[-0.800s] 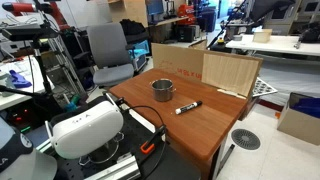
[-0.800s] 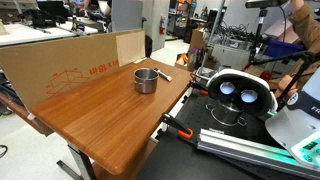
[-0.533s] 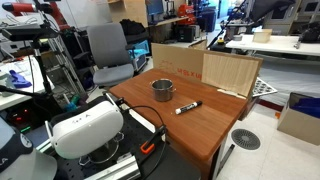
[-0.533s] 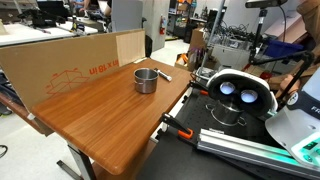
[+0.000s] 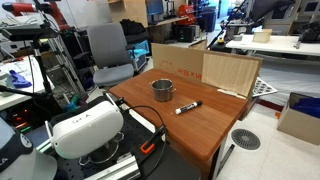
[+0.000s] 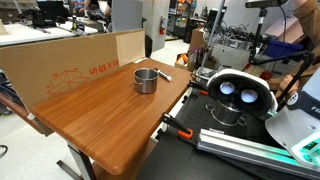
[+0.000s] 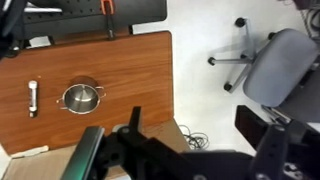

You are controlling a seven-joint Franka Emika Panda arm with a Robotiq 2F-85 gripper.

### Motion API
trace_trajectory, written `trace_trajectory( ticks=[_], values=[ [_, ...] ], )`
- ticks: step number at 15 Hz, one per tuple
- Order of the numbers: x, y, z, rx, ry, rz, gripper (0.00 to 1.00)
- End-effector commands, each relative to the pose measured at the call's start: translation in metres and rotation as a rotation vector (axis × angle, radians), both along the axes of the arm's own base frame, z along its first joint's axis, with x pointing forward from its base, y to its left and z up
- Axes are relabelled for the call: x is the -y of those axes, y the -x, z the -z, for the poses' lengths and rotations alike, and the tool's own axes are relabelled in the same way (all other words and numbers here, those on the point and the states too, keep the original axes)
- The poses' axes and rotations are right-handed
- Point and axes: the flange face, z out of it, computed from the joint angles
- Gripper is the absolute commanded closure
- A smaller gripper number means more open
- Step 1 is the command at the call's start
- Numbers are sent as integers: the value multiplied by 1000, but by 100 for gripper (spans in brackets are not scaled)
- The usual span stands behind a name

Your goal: Put the marker into the silver pot

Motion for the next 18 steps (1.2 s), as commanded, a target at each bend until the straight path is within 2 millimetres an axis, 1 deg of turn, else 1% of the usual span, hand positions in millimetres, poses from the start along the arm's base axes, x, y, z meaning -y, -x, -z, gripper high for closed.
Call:
trace_trajectory(
  ticks=[1, 4, 6, 8, 13, 14, 15, 18],
  values=[
    [9, -10, 3, -26, 30, 21, 0],
    [24, -23, 12, -50, 45, 60, 0],
    [38, -35, 22, -85, 61, 85, 0],
    [54, -48, 34, -117, 91, 118, 0],
    [103, -78, 68, -194, 130, 188, 0],
    [109, -83, 71, -199, 150, 207, 0],
    [117, -88, 80, -209, 170, 211, 0],
    [129, -100, 97, -230, 202, 210, 0]
  ],
)
